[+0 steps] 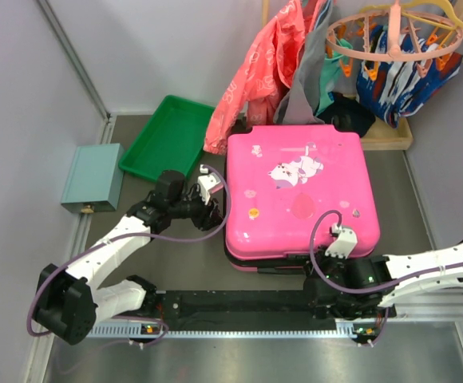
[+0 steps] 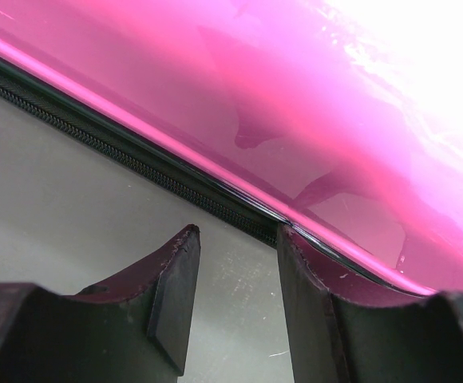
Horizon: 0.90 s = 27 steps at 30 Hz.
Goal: Open, take out, and arrange the luggage
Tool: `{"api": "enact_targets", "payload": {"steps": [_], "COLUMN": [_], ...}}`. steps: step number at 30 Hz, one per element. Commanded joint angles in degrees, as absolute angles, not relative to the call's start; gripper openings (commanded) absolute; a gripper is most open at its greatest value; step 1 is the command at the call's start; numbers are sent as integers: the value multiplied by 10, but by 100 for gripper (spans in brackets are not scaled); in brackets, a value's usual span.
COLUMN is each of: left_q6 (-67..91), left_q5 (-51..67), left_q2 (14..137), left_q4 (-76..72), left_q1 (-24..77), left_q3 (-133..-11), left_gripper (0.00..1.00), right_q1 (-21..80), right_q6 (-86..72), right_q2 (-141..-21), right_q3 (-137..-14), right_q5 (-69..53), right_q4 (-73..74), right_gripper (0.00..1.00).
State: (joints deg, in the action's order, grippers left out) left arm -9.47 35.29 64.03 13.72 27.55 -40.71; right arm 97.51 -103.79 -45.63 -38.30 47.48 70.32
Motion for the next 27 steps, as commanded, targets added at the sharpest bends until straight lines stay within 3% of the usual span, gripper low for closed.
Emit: {"api": "enact_targets", "payload": {"steps": [1, 4, 6, 10, 17, 20, 27], "left_q6": [-84, -82, -83, -83, -85, -83, -77], "left_q5": [409, 410, 410, 409, 404, 405, 401], "left_q2": [641, 642, 642, 642, 642, 642, 657], "left_q4": [95, 95, 94, 95, 98, 98, 84], "left_q1": [291, 292, 291, 292, 294, 295, 310], "left_q3": [-431, -432, -432, -434, -437, -438, -433], "left_gripper": [49, 49, 49, 49, 49, 49, 49], "right_q1": [960, 960, 959, 960, 958, 953, 951], "right_q6": [-1028, -1016, -1013, -1000, -1003, -995, -877], "right_q2": [-458, -442, -411, -374, -399, -416, -463], "right_q3": [-368, -357, -341, -331, -338, -337, -371], "right_q5": [514, 521, 533, 559, 550, 546, 523], "right_q4": [691, 685, 671, 665, 668, 655, 546], "right_gripper": [17, 29, 28, 20, 18, 1, 0]}}
